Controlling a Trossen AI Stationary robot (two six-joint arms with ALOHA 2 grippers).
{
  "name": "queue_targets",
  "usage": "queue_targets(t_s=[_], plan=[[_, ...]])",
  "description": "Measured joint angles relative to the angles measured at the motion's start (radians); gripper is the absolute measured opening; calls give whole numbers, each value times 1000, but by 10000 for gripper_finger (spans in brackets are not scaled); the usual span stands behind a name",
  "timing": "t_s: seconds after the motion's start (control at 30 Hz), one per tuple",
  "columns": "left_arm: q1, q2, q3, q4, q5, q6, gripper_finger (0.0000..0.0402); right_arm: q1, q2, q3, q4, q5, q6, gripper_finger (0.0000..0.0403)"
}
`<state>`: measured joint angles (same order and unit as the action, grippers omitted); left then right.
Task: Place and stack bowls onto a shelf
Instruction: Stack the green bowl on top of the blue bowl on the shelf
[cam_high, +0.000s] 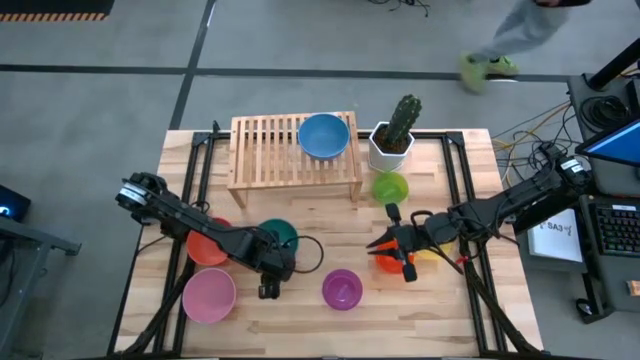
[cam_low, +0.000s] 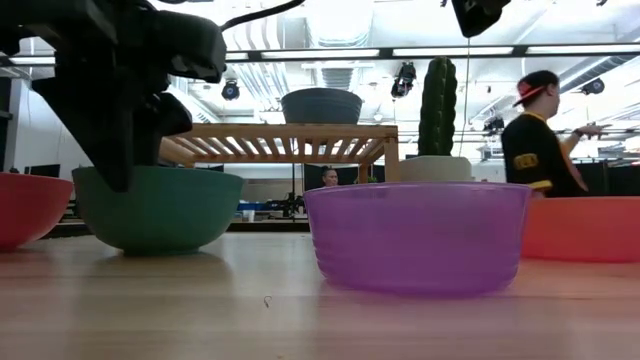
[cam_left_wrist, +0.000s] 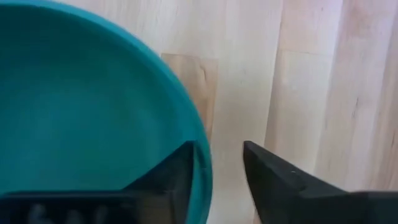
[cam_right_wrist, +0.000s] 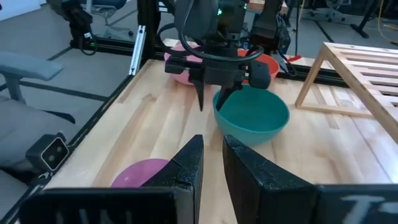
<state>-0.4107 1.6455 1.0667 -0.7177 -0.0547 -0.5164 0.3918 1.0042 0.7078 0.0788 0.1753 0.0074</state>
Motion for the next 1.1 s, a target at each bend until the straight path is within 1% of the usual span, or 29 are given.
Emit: queue_targets(t_s=[0.17, 0.23, 0.47, 0.57, 0.67, 0.83, 0.97, 1.1], plan=[[0, 0, -1, 8, 0, -2, 21, 5, 0, 0, 0, 0, 22, 52], [0, -2, -1, 15, -3, -1, 8, 7, 0, -1, -1, 0, 32, 52], [-17, -22, 13, 17, 21, 10, 3, 17, 0, -1, -7, 4, 47, 52], [-30, -45, 55, -21, 39, 46, 0, 21, 0, -1, -8, 8, 47, 52], [-41, -68, 130, -89, 45, 104, 0, 28, 0, -1, -8, 8, 52, 52], [-42, -79, 296, -183, 36, 285, 0, 38, 7, -5, -15, 8, 72, 52], [-14, -81, 424, -264, -38, 478, 0, 45, 38, -11, -21, 8, 106, 52], [52, -81, 552, -342, -110, 637, 0, 45, 70, -11, -16, 9, 142, 52]])
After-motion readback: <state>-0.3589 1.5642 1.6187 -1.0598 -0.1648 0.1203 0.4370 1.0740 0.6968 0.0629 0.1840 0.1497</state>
